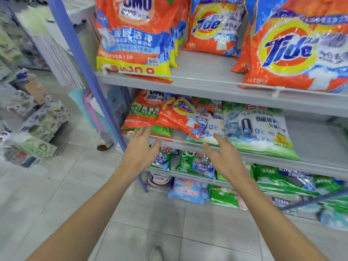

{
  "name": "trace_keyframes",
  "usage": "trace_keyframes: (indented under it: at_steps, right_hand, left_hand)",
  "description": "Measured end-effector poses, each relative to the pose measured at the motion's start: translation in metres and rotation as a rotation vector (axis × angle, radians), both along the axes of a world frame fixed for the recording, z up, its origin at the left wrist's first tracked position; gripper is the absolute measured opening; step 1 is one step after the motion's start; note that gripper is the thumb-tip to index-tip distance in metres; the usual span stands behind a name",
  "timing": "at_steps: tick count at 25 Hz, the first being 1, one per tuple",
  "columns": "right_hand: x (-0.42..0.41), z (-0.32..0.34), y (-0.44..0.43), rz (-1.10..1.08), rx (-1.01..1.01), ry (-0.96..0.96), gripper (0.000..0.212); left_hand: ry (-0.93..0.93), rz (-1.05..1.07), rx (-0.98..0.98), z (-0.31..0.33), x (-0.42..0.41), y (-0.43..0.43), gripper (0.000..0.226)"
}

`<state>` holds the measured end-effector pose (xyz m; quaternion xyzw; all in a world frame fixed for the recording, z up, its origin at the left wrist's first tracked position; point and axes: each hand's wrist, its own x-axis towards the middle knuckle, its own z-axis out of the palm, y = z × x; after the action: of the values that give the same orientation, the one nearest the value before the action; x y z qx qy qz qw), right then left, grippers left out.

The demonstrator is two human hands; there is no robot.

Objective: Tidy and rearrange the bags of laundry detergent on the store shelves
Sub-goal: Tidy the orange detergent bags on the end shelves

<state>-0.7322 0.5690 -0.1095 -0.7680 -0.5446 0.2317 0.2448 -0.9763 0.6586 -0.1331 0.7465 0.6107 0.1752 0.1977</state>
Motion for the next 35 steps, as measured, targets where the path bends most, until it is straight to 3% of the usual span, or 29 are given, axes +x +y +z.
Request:
trace_keyframes:
  at_steps: [4,10,15,17,20,24,28,30,32,35]
  right_hand:
    - [0.01,-0.026,0.029,-0.164,-0.075,0.19,0.075]
    - [0.02,-0.05,0.098,-0.271,-0.088,0.354,0.07]
    - [0.025,-0.069,0.138,-0.346,-0.031,0.461,0.042]
    - [0.02,-0.075,0.151,-0.378,-0.001,0.542,0.058]
    - [0.012,-0.082,0.169,-0.406,-0.015,0.474,0.073]
    - [0.01,-0.09,0.174,-0.414,0.0,0.443,0.074]
    - [0.017,-0.09,0.17,-0.426,0.038,0.509,0.056]
    - [0.016,-0.093,0.169,-0.42,0.05,0.533,0.053]
    - [0.015,-0.096,0.167,-0.401,0.08,0.525,0.056]
    - [0.011,-0.097,0.16,-0.35,0.143,0.563,0.044]
  left_hand:
    - [-0.103,0.009,-0.079,-0.021,0.01,0.028,0.061]
    - [-0.158,0.012,-0.076,-0.038,0.033,0.085,0.052]
    - [-0.152,0.063,-0.031,-0.052,0.046,0.117,0.049]
    - [-0.276,0.088,-0.053,-0.054,0.05,0.126,0.038]
    - [-0.589,0.195,-0.199,-0.049,0.062,0.145,0.033]
    - [-0.719,0.364,-0.432,-0.034,0.072,0.167,0.02]
    - [-0.737,0.408,-0.645,-0.028,0.069,0.174,0.032]
    - [-0.694,0.371,-0.644,-0.026,0.07,0.175,0.039]
    - [-0.65,0.345,-0.635,-0.025,0.072,0.176,0.06]
    - [-0.616,0.299,-0.655,-0.024,0.069,0.174,0.056]
